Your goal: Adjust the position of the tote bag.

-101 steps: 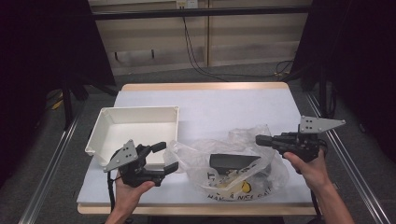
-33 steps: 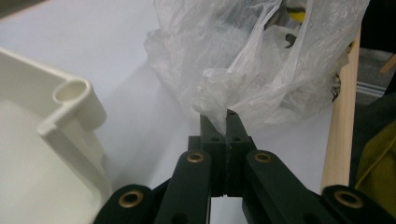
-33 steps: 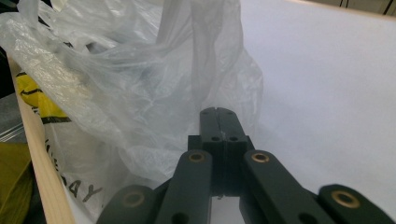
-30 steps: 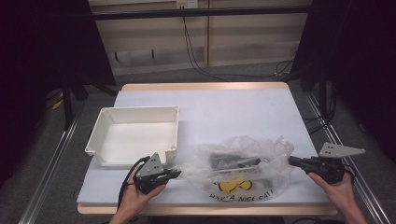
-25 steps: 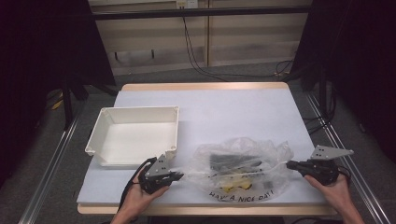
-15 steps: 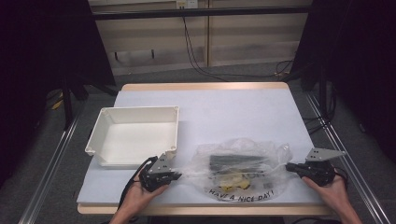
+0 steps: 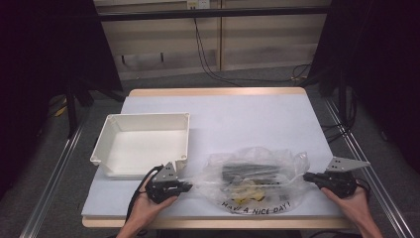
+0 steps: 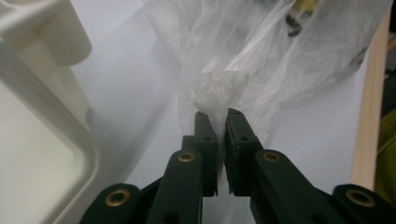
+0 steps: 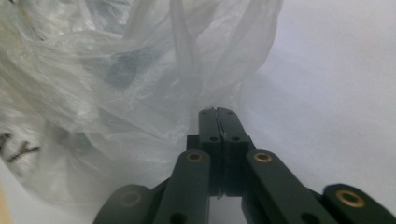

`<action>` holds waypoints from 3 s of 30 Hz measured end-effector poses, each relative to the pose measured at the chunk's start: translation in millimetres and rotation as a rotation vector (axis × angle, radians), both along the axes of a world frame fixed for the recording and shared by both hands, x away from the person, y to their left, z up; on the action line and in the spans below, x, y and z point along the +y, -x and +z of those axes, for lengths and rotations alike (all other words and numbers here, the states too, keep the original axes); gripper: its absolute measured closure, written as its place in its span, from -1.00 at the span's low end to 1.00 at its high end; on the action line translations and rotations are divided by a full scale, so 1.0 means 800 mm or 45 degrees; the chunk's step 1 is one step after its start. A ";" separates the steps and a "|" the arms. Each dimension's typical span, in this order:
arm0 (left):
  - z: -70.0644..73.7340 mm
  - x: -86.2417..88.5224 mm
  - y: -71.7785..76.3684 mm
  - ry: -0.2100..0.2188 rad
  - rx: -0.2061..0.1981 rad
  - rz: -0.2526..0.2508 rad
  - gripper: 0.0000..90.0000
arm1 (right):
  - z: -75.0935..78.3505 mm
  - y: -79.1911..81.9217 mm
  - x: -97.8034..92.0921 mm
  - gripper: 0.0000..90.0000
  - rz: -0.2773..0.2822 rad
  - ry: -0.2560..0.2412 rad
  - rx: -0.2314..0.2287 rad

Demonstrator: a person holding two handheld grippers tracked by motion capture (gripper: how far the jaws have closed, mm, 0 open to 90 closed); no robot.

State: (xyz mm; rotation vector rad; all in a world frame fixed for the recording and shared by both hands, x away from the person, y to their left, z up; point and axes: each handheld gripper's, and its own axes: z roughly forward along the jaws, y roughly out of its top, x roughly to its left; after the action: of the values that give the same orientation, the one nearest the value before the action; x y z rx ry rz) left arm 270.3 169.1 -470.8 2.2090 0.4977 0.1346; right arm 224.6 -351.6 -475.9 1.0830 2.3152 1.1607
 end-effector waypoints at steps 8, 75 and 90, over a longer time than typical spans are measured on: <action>0.014 0.011 0.009 0.130 -0.022 0.022 0.38 | 0.017 0.015 -0.002 0.61 -0.036 -0.104 -0.051; 0.079 -0.162 -0.090 -0.238 -0.019 -0.312 0.87 | 0.055 -0.013 0.110 0.53 0.400 -0.016 0.045; 0.066 -0.187 -0.130 -0.336 0.046 -0.174 0.99 | 0.047 0.001 0.102 1.00 0.425 -0.023 0.055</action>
State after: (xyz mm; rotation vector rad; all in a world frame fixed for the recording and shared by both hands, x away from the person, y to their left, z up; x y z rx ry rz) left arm 374.6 19.8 -417.7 2.4998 0.3636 0.0925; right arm 223.8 -270.1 -438.2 0.7501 2.5936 1.2858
